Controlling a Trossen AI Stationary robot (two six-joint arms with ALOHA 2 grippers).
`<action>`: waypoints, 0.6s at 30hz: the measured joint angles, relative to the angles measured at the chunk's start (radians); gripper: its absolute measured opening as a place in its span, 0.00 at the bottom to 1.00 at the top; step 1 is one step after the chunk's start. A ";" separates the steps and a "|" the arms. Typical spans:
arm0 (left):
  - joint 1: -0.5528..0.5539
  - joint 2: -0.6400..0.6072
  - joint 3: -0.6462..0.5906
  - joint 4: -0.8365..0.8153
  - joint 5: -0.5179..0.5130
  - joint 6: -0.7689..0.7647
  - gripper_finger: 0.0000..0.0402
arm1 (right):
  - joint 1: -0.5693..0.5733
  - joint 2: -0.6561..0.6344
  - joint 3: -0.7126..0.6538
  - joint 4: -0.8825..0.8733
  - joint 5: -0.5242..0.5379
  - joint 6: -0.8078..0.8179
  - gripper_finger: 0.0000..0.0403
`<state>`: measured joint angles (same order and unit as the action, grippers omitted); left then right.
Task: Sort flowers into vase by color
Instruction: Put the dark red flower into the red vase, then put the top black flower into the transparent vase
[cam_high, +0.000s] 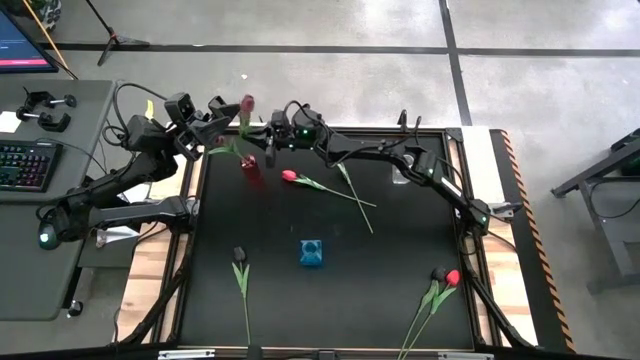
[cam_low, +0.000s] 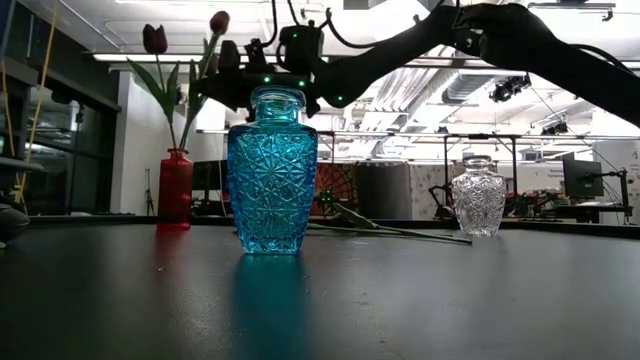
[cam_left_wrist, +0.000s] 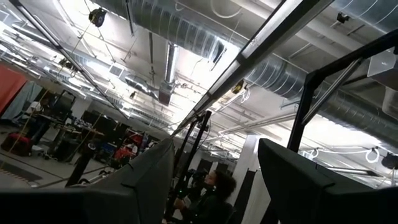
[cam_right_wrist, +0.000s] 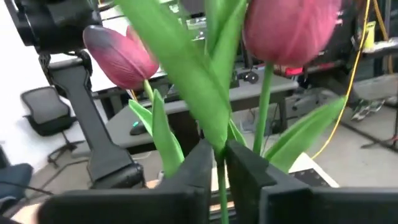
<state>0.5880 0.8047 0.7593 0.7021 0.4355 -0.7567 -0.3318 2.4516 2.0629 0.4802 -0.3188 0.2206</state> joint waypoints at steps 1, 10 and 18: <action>0.000 0.000 0.000 0.000 0.000 0.000 0.55 | 0.000 -0.002 0.000 -0.009 -0.005 0.006 0.14; 0.000 -0.001 0.000 0.008 0.000 0.000 0.55 | -0.002 -0.080 -0.001 -0.236 -0.042 -0.138 0.49; 0.001 -0.001 0.000 0.007 0.000 0.009 0.55 | -0.030 -0.175 -0.001 -0.587 -0.101 -0.259 0.55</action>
<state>0.5888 0.8040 0.7593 0.7094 0.4358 -0.7474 -0.3616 2.2766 2.0621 -0.1071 -0.4196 -0.0387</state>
